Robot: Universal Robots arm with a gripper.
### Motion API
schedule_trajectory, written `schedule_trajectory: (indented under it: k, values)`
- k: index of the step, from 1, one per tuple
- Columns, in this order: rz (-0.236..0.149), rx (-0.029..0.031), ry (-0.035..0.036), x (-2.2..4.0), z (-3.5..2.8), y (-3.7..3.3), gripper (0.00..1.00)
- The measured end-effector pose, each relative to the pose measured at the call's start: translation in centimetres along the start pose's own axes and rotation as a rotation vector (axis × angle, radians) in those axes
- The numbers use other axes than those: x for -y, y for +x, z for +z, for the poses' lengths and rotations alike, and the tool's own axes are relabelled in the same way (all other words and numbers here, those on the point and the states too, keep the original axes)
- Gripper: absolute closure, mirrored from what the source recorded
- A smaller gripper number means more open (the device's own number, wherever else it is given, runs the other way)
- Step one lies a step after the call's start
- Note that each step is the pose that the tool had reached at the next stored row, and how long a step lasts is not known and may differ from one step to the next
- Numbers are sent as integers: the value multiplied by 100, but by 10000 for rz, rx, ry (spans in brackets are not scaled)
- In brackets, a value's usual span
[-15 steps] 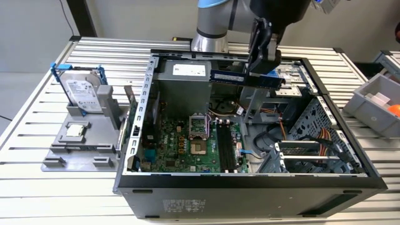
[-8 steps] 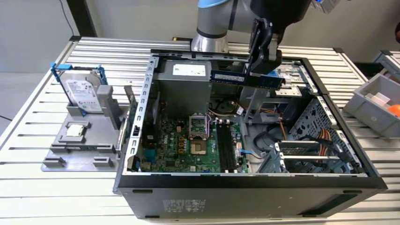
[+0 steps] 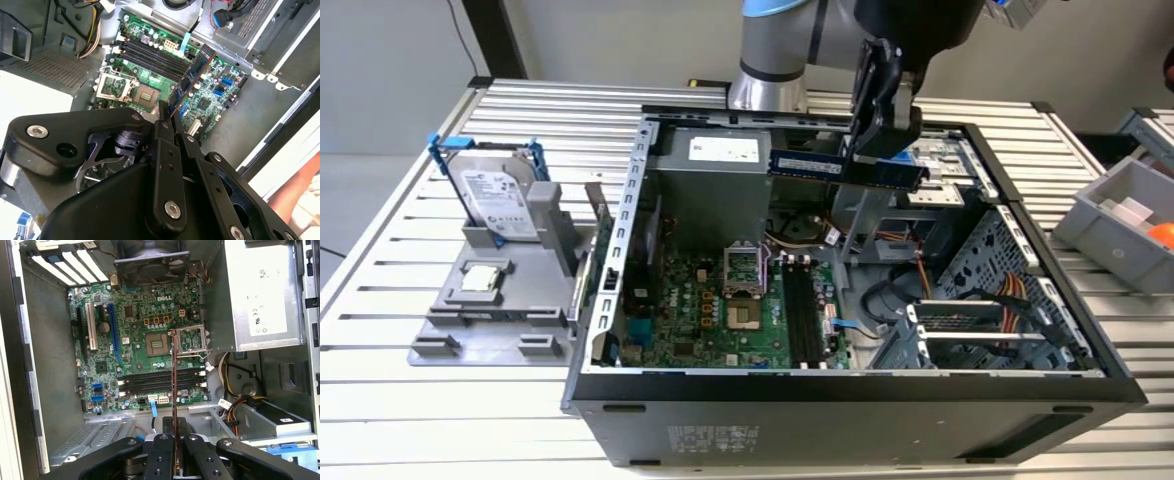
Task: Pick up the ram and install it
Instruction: 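Insert the ram into the slot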
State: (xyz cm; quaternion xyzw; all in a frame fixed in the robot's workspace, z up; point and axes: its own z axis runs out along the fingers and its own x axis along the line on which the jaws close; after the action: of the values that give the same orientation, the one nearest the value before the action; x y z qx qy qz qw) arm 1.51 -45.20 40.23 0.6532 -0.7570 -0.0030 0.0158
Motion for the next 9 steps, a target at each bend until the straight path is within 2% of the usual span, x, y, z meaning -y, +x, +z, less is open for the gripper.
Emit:
schedule_trajectory:
  k: [9]
  values:
    - [1,-2,0,0,0,0,100]
